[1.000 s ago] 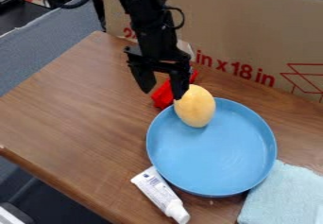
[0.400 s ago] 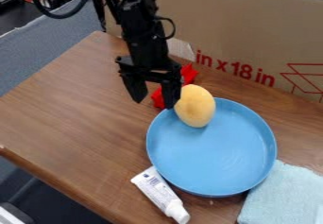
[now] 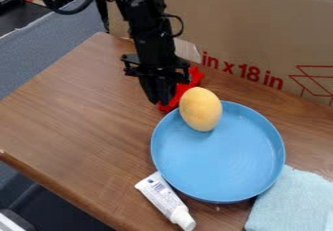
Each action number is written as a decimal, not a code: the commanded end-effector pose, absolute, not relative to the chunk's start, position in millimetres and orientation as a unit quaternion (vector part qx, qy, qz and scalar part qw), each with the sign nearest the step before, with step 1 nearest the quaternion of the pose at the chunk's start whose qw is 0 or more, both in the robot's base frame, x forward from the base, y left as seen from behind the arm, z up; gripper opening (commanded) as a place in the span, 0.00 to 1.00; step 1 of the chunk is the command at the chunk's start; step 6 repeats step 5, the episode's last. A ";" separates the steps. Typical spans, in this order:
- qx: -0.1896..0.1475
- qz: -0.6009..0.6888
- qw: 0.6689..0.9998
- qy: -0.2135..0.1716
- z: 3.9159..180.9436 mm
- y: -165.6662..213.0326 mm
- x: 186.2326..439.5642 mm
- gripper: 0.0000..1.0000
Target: Move the red object to the left side of the table
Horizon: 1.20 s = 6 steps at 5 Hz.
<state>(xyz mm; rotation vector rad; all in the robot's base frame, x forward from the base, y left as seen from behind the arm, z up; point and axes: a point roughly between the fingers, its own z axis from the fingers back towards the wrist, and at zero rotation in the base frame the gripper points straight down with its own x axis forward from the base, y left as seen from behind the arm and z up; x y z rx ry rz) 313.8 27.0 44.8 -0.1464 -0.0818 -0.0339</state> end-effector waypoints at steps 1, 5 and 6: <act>-0.081 -0.018 0.994 -0.072 61.1 35.8 319.5 0.00; -0.109 -0.061 0.990 -0.067 84.1 28.8 316.0 0.00; -0.109 -0.061 0.990 -0.067 84.1 28.8 316.0 0.00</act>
